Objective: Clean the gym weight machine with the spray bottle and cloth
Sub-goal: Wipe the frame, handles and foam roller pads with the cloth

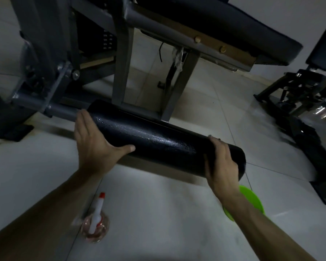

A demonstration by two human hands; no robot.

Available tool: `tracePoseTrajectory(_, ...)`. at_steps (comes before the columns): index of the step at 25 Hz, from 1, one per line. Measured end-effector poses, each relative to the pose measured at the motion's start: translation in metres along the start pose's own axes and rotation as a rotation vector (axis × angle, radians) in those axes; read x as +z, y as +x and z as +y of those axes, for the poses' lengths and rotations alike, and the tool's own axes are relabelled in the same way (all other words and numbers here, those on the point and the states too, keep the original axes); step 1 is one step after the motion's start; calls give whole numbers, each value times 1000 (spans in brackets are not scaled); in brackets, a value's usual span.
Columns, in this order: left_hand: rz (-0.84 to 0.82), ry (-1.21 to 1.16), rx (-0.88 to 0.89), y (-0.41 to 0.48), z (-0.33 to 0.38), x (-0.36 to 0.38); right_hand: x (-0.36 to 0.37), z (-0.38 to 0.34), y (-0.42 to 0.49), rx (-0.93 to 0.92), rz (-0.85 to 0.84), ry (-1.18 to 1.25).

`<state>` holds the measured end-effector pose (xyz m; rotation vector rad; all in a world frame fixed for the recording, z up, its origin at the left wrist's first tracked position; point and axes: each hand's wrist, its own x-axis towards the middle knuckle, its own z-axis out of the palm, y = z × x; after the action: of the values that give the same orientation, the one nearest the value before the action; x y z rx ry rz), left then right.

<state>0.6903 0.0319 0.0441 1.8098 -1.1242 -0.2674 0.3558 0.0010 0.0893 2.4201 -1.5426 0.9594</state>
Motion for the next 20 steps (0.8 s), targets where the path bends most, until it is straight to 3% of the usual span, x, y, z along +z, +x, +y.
tracePoseTrajectory(4, -5, -42, 2, 5, -9, -4, 50, -75, 34, -202, 11, 63)
tracePoseTrajectory(9, 12, -206, 89, 6, -22, -11, 110, -190, 88, -376, -131, 213)
tracePoseTrajectory(14, 20, -338, -58, 5, -29, -16, 84, -129, 72, -424, -179, 104)
tracePoseTrajectory(17, 1, -349, -74, 7, -31, -21, 57, -83, 50, -341, -133, 47)
tracePoseTrajectory(20, -2, -361, -86, 7, -36, -25, 64, -100, 47, -264, -70, 49)
